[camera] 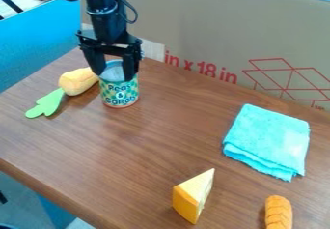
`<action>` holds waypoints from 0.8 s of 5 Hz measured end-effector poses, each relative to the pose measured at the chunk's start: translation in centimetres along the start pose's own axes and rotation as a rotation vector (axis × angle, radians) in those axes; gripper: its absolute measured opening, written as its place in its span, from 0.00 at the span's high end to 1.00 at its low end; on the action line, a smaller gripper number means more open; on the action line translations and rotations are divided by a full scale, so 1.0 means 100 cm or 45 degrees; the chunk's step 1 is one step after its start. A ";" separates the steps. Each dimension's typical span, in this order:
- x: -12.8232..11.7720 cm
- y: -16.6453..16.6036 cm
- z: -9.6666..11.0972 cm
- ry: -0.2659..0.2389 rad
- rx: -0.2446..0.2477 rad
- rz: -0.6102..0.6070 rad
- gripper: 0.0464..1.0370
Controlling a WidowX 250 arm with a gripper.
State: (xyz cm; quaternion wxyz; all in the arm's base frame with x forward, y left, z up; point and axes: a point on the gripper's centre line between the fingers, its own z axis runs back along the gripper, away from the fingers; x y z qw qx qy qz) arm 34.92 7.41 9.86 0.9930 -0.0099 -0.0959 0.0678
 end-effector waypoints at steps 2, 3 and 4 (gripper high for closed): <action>0.021 -0.001 -0.010 -0.049 -0.006 0.032 0.04; 0.026 0.000 -0.016 -0.055 -0.001 0.055 0.04; 0.029 0.004 -0.022 -0.062 0.027 0.066 0.04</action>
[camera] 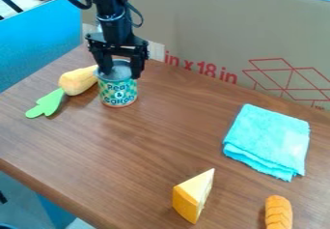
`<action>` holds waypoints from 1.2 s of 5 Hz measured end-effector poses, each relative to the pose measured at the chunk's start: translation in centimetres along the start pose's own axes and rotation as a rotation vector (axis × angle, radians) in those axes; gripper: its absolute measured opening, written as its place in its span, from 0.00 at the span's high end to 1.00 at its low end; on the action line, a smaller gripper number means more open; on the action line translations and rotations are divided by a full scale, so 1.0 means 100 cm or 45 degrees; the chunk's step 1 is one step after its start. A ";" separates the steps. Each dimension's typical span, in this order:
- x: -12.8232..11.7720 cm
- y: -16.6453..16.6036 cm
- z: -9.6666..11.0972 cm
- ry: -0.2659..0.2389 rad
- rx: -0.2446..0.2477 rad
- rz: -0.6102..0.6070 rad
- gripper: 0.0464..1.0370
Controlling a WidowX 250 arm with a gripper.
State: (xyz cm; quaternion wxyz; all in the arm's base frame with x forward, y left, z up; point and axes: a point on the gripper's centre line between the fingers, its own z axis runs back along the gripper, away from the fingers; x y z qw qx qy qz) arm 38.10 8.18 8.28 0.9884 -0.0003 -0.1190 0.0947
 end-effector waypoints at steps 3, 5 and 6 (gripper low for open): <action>-0.036 -0.002 0.000 0.119 0.084 0.015 0.04; -0.085 -0.014 0.010 0.293 0.028 -0.024 0.04; -0.118 -0.022 0.018 0.365 -0.014 -0.074 0.04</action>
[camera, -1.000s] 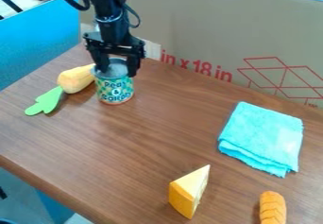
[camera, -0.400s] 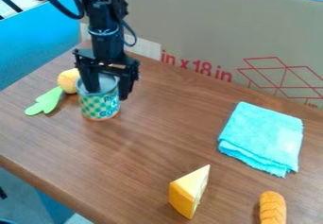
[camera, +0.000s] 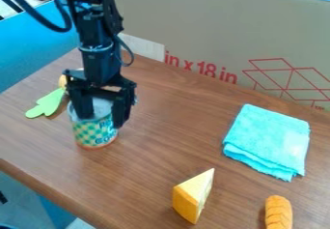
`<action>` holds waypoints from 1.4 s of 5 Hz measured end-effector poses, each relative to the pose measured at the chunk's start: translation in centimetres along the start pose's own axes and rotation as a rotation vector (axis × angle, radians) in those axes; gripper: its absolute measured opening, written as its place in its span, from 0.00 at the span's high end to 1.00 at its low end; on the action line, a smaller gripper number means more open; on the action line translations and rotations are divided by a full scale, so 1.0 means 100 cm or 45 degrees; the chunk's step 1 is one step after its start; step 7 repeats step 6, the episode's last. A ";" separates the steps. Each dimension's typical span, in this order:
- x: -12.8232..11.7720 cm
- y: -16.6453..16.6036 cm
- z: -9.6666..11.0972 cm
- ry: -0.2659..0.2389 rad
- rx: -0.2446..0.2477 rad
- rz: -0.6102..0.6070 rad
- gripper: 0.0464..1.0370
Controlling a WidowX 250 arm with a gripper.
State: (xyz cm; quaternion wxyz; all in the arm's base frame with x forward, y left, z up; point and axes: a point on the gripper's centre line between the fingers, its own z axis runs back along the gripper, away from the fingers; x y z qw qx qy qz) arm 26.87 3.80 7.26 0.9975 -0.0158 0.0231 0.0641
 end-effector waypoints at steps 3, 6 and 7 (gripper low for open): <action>-0.038 -0.004 0.022 -0.050 -0.072 0.001 0.04; 0.032 0.067 0.070 -0.391 0.036 0.035 0.04; 0.032 0.067 0.070 -0.391 0.036 0.035 0.04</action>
